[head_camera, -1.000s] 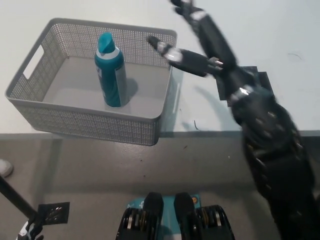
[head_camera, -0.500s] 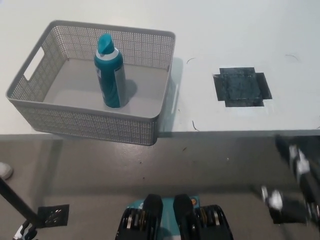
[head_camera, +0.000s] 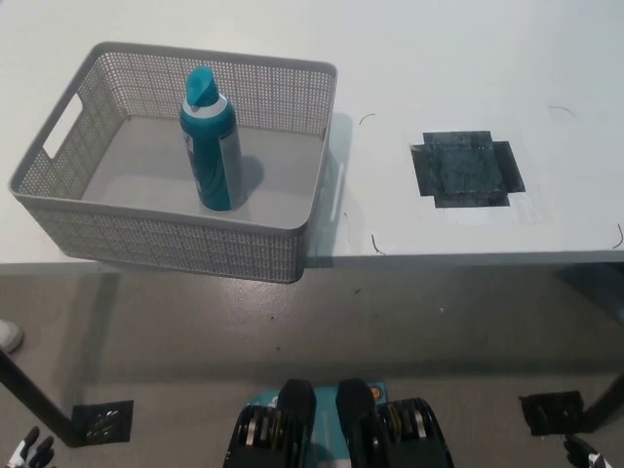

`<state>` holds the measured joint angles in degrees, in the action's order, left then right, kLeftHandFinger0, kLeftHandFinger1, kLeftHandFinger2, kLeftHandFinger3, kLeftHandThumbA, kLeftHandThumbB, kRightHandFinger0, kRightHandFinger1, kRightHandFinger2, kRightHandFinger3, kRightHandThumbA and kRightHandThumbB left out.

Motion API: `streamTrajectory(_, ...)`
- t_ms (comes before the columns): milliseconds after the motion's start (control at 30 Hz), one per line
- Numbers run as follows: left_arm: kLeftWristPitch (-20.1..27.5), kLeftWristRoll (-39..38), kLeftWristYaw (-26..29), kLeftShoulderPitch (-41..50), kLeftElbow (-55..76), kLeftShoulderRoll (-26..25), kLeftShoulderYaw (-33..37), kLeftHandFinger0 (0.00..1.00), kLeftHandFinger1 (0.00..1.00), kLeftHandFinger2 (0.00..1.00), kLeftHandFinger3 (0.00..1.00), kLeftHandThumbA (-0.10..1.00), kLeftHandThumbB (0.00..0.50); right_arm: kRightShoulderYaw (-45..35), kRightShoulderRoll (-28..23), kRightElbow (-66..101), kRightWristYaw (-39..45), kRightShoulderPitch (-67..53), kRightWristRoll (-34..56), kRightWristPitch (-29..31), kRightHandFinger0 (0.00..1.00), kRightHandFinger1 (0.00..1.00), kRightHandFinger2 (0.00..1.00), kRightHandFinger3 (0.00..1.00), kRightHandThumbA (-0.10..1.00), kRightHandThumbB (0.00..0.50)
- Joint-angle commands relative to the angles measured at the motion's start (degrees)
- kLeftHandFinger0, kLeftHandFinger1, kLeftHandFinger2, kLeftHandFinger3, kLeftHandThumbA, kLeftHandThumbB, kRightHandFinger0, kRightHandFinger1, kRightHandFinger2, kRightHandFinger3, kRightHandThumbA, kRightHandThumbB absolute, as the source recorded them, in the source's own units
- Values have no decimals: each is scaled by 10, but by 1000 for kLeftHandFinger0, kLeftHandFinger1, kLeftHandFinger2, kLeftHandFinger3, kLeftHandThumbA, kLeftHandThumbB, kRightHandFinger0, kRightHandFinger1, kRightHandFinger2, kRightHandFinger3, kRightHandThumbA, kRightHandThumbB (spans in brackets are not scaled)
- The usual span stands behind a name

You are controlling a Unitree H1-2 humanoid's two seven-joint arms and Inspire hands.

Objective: Use the right hand to pick up an air purifying spray and put it inside a container

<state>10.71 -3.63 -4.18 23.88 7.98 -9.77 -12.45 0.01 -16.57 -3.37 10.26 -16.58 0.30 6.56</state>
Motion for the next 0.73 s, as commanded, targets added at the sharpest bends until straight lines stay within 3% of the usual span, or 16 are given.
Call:
streamTrajectory(0,34,-8,-2,2,4,-13,-6,1000,1000,1000,1000,1000,386,-7,0,7,11,9,24,43,1000,1000,1000,1000,1000,299)
streamTrajectory(67,37,-7,-3,5,3,-12,-6,1000,1000,1000,1000,1000,370,-6,-1,7,13,5,24,48,1000,1000,1000,1000,1000,284)
streamTrajectory(133,28,-12,-8,6,6,-13,-3,1000,1000,1000,1000,1000,395,-8,-3,7,15,2,29,46,1000,1000,1000,1000,1000,313)
streamTrajectory(333,31,-5,-7,9,15,-13,-3,1000,1000,1000,1000,1000,404,-5,-6,5,12,8,19,49,1000,1000,1000,1000,1000,317)
streamTrajectory(600,34,-8,-6,5,9,-12,-4,1000,1000,1000,1000,1000,381,-5,-6,9,12,7,20,49,1000,1000,1000,1000,1000,302)
streamTrajectory(700,34,-10,-7,2,5,-12,-4,1000,1000,1000,1000,1000,382,-6,-6,8,13,10,22,48,1000,1000,1000,1000,1000,330)
